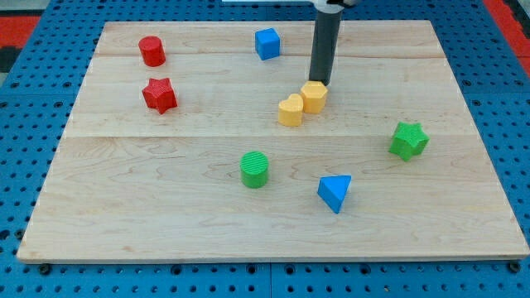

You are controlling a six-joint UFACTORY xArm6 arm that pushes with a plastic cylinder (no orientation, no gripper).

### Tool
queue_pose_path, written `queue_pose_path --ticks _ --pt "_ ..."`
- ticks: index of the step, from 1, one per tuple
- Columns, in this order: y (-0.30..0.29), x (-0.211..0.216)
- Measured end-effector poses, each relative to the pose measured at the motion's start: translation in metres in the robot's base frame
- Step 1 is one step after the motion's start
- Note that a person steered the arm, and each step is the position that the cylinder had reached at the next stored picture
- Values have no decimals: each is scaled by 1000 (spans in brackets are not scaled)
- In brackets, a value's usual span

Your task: Move the blue cube parallel to the red star

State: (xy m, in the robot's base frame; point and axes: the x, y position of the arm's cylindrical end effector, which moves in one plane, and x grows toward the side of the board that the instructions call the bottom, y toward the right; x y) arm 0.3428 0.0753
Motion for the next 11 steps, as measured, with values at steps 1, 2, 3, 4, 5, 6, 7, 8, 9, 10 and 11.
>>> queue_pose_path --ticks 1,2,3,4,5,6,7,8,9,10,11 --pt "39 -46" --pt "-10 -84" --pt "-45 -99" --pt "-45 -122" --pt "-95 -135" --pt "-105 -92" --pt "-94 -99" --pt "-86 -120" --pt "-53 -68" --pt "-53 -21" --pt "-83 -51"
